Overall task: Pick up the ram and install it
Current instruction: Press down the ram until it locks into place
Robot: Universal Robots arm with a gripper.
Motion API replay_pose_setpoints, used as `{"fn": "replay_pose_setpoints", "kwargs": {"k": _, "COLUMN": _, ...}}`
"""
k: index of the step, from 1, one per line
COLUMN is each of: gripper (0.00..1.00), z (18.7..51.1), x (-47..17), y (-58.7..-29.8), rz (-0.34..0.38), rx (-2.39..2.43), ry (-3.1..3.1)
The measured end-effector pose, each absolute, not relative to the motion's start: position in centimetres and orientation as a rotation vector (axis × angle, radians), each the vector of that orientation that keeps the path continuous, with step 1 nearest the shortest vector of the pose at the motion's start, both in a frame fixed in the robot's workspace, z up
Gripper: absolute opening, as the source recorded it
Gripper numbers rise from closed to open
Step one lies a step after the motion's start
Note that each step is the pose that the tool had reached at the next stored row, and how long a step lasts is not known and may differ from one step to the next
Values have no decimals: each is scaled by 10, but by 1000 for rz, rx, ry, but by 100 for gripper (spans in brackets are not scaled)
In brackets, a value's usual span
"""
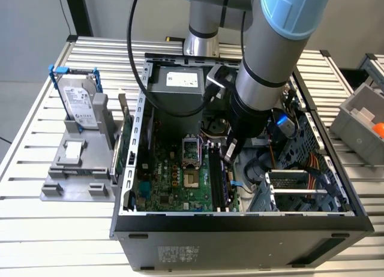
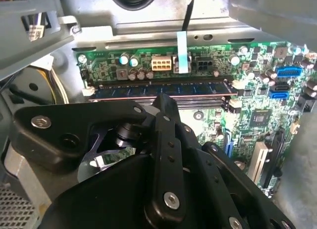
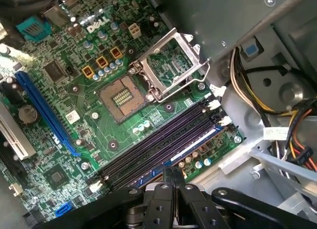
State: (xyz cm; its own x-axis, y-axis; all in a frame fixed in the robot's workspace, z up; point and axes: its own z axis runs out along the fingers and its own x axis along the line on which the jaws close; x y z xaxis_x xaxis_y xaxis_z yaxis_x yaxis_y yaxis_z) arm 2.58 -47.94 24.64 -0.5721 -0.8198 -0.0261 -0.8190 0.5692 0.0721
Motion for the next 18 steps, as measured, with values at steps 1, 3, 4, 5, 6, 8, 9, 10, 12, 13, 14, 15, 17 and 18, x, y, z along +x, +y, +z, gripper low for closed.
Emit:
{"fn": "replay_pose_setpoints", "kwargs": {"k": 1, "gripper": 0, "z": 246, "x": 26, "y": -479, "rz": -124, "rx": 1463, "ry": -2767}}
{"fn": "replay_pose_setpoints", "kwargs": {"k": 3, "gripper": 0, "z": 246, "x": 26, "y": -479, "rz": -134, "rx": 1500, "ry": -2751}}
{"fn": "replay_pose_setpoints", "kwargs": {"k": 4, "gripper": 0, "z": 246, "x": 26, "y": -479, "rz": -137, "rx": 1521, "ry": -2740}}
{"fn": "replay_pose_setpoints", "kwargs": {"k": 5, "gripper": 0, "z": 246, "x": 26, "y": -479, "rz": -138, "rx": 1545, "ry": -2727}}
{"fn": "replay_pose_setpoints", "kwargs": {"k": 6, "gripper": 0, "z": 245, "x": 26, "y": -479, "rz": -138, "rx": 1569, "ry": -2714}}
{"fn": "replay_pose_setpoints", "kwargs": {"k": 8, "gripper": 0, "z": 244, "x": 26, "y": -479, "rz": -137, "rx": 1616, "ry": -2685}}
{"fn": "replay_pose_setpoints", "kwargs": {"k": 9, "gripper": 0, "z": 244, "x": 26, "y": -479, "rz": -136, "rx": 1642, "ry": -2670}}
{"fn": "replay_pose_setpoints", "kwargs": {"k": 10, "gripper": 0, "z": 243, "x": 26, "y": -479, "rz": -134, "rx": 1666, "ry": -2657}}
{"fn": "replay_pose_setpoints", "kwargs": {"k": 12, "gripper": 0, "z": 242, "x": 26, "y": -479, "rz": -131, "rx": 1713, "ry": -2629}}
{"fn": "replay_pose_setpoints", "kwargs": {"k": 13, "gripper": 0, "z": 242, "x": 26, "y": -479, "rz": -130, "rx": 1736, "ry": -2614}}
{"fn": "replay_pose_setpoints", "kwargs": {"k": 14, "gripper": 0, "z": 241, "x": 26, "y": -479, "rz": -130, "rx": 1758, "ry": -2598}}
{"fn": "replay_pose_setpoints", "kwargs": {"k": 15, "gripper": 0, "z": 241, "x": 26, "y": -479, "rz": -130, "rx": 1776, "ry": -2586}}
{"fn": "replay_pose_setpoints", "kwargs": {"k": 17, "gripper": 0, "z": 241, "x": 26, "y": -479, "rz": -131, "rx": 1814, "ry": -2558}}
{"fn": "replay_pose_setpoints", "kwargs": {"k": 18, "gripper": 0, "z": 241, "x": 26, "y": -479, "rz": -132, "rx": 1835, "ry": -2543}}
